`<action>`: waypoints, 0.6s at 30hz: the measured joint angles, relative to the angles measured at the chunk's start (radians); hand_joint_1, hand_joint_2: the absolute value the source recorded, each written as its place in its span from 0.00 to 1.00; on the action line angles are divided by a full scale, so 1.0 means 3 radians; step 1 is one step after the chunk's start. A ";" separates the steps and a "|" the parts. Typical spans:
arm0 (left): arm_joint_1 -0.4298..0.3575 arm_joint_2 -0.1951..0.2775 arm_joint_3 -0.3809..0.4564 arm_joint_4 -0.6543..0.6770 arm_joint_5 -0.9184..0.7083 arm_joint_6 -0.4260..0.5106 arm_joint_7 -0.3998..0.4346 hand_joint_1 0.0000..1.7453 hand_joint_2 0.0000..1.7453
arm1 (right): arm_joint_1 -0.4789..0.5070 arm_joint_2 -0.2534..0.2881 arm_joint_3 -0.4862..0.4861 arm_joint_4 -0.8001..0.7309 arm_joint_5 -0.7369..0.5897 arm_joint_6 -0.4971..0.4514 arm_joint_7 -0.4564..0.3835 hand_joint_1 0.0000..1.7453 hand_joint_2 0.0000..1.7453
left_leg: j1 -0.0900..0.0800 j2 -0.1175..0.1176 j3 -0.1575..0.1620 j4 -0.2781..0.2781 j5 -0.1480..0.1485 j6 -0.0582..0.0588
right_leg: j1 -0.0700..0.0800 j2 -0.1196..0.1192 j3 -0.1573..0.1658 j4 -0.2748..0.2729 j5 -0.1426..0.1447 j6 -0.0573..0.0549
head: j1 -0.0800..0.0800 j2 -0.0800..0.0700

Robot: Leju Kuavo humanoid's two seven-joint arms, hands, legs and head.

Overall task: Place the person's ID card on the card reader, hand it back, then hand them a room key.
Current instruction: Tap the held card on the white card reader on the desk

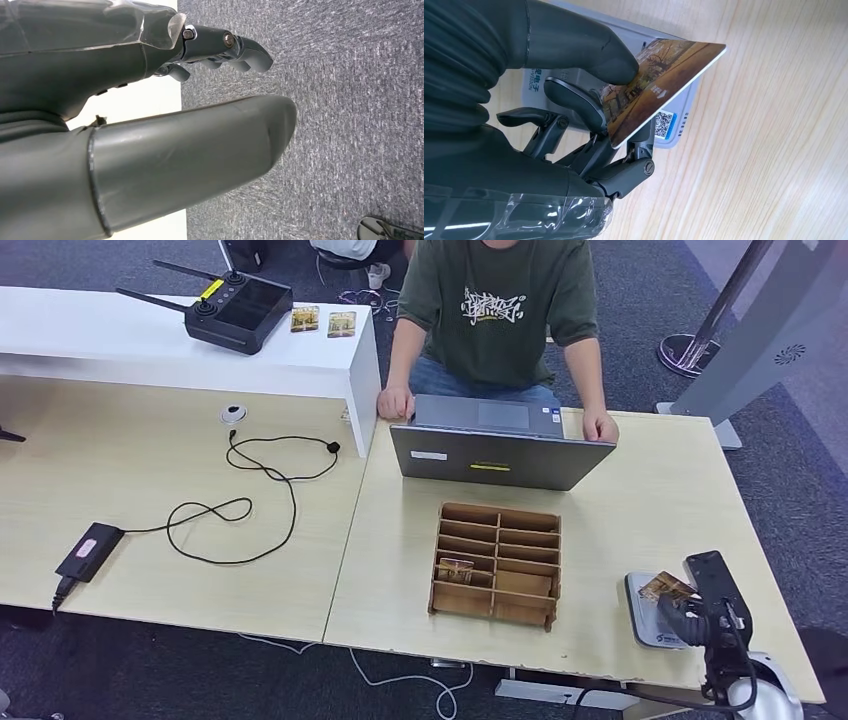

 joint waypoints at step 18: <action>-0.0017 0.0003 0.0000 0.0000 -0.0002 0.0000 0.0001 0.00 0.00 | -0.0141 0.0002 -0.0053 0.0255 0.0144 0.0097 -0.0136 0.79 1.00 | 0.0000 0.0008 0.0022 0.0000 -0.0003 0.0005 | 0.0001 0.0010 0.0015 -0.0008 0.0004 0.0005 | 0.0000 0.0000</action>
